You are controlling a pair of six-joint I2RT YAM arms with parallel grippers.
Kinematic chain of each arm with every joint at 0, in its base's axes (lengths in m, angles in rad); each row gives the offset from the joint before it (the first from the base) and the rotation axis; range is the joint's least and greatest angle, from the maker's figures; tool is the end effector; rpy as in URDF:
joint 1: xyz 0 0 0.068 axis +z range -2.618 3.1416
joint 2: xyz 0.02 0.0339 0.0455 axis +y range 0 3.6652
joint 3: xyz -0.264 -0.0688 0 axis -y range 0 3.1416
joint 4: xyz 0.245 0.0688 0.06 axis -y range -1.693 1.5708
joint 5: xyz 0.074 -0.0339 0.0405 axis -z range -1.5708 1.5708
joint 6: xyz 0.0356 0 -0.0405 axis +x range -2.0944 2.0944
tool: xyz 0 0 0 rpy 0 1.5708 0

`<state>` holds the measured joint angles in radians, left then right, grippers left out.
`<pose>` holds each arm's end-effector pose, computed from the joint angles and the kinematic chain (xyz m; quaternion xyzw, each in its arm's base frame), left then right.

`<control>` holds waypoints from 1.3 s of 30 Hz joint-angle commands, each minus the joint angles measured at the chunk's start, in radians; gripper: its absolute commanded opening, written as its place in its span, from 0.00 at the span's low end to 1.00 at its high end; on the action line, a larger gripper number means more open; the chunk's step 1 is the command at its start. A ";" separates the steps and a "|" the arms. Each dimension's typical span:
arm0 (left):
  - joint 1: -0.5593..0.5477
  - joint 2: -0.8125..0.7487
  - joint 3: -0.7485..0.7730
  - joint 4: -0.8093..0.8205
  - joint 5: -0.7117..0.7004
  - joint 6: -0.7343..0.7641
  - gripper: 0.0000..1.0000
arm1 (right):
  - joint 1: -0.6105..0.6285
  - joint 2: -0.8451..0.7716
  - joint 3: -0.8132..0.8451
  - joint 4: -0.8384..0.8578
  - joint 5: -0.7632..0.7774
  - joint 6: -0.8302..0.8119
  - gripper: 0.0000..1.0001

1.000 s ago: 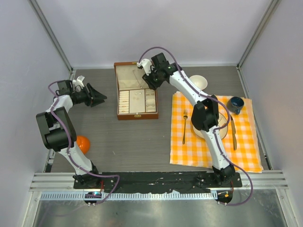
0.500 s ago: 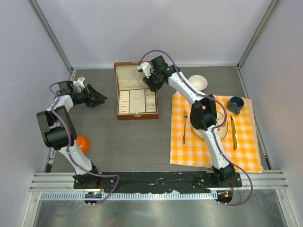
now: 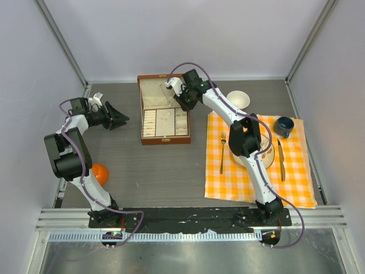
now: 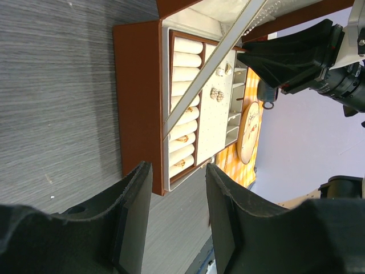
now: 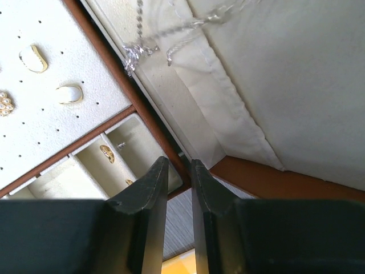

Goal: Organize the mixed jewelry
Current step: Place the compartment layer in the jewelry box.

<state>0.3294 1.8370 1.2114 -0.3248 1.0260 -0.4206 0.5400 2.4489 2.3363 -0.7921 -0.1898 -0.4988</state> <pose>0.3665 0.0931 0.1981 -0.1645 0.8269 -0.4790 0.2444 0.4603 0.2837 0.2285 -0.4939 0.8013 0.0962 0.3235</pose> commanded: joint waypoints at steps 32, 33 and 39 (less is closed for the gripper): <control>0.008 -0.055 0.011 0.024 0.045 0.006 0.47 | 0.046 -0.152 -0.232 0.109 0.223 -0.101 0.47; 0.008 -0.053 0.016 0.024 0.045 0.005 0.47 | 0.054 -0.156 -0.241 0.117 0.234 -0.110 0.47; 0.008 -0.041 0.049 0.026 0.043 -0.003 0.47 | 0.084 -0.169 -0.284 0.157 0.280 -0.145 0.48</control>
<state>0.3298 1.8332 1.2114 -0.3248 1.0412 -0.4175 0.6014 2.3341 2.0792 -0.6140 0.0360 -0.6052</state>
